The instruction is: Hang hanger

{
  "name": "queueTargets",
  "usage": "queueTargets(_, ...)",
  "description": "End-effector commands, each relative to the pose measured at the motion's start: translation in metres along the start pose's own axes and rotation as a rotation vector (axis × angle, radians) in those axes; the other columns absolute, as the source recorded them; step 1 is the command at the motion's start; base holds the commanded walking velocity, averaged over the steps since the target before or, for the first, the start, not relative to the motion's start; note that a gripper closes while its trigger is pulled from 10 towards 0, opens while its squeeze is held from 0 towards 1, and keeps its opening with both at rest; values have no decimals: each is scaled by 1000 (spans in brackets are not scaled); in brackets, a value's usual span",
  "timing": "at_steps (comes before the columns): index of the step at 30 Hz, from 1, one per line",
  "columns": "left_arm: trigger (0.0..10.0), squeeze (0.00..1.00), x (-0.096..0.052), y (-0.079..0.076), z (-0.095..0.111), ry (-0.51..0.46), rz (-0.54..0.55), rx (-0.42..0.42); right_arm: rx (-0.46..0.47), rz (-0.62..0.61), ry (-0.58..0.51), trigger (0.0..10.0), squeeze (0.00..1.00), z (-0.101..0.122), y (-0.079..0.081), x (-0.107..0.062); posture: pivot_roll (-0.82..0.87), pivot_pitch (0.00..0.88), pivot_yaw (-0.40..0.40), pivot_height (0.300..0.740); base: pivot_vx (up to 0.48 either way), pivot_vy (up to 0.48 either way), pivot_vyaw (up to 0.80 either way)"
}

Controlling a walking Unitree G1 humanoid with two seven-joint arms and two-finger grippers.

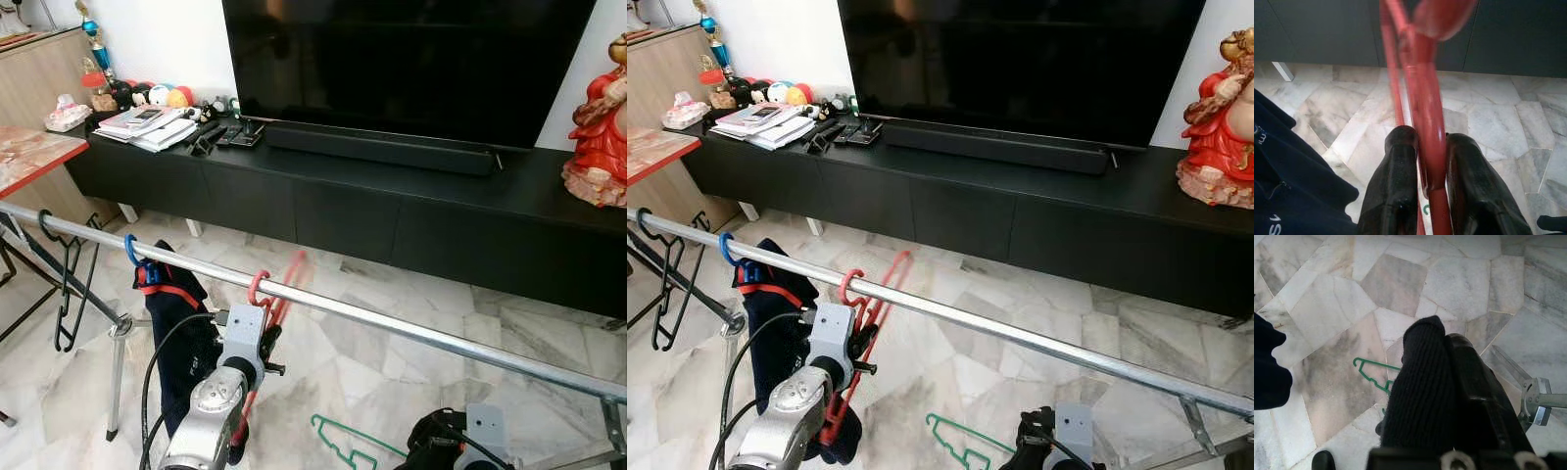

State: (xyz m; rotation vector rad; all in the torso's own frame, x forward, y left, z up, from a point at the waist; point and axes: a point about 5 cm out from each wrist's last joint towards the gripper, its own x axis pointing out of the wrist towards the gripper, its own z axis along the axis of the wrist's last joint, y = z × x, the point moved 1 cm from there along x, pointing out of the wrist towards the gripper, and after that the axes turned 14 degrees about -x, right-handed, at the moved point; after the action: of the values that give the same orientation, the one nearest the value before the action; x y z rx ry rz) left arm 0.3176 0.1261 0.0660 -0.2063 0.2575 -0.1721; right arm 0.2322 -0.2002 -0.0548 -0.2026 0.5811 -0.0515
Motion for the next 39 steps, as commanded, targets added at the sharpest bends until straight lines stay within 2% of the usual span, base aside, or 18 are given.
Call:
queueTargets(1,0,0,-1,4,0,-1,9,25,1,-5,-42,10000,0,9,1,2,-9,52,24,740,0,0,0)
queueTargets(12,0,0,-3,7,1,-14,21,26,1,-5,-42,10000,0,8,1,2,-8,51,24,740,0,0,0)
queueTargets(20,0,0,-10,8,19,-149,2,29,2,-10,-43,10000,0,9,0,2,-7,51,24,740,0,0,0)
queueTargets(25,0,0,-17,9,20,-190,-21,56,3,-10,-39,10000,0,8,0,2,-6,52,24,740,0,0,0)
queueTargets(30,0,0,-29,12,9,-187,-39,95,3,-10,-33,10000,0,7,-1,2,-6,51,25,740,0,0,0)
queueTargets(32,0,0,-37,13,-4,-148,-57,124,3,-12,-28,10000,0,6,-2,1,-4,50,24,740,0,0,0)
queueTargets(37,0,0,-46,16,-22,-94,-81,171,3,-13,-27,10000,0,6,-2,1,-2,49,24,740,0,0,0)
queueTargets(39,0,0,-54,22,-40,-46,-85,220,2,-11,-27,10000,0,6,-2,2,-4,49,23,740,0,0,0)
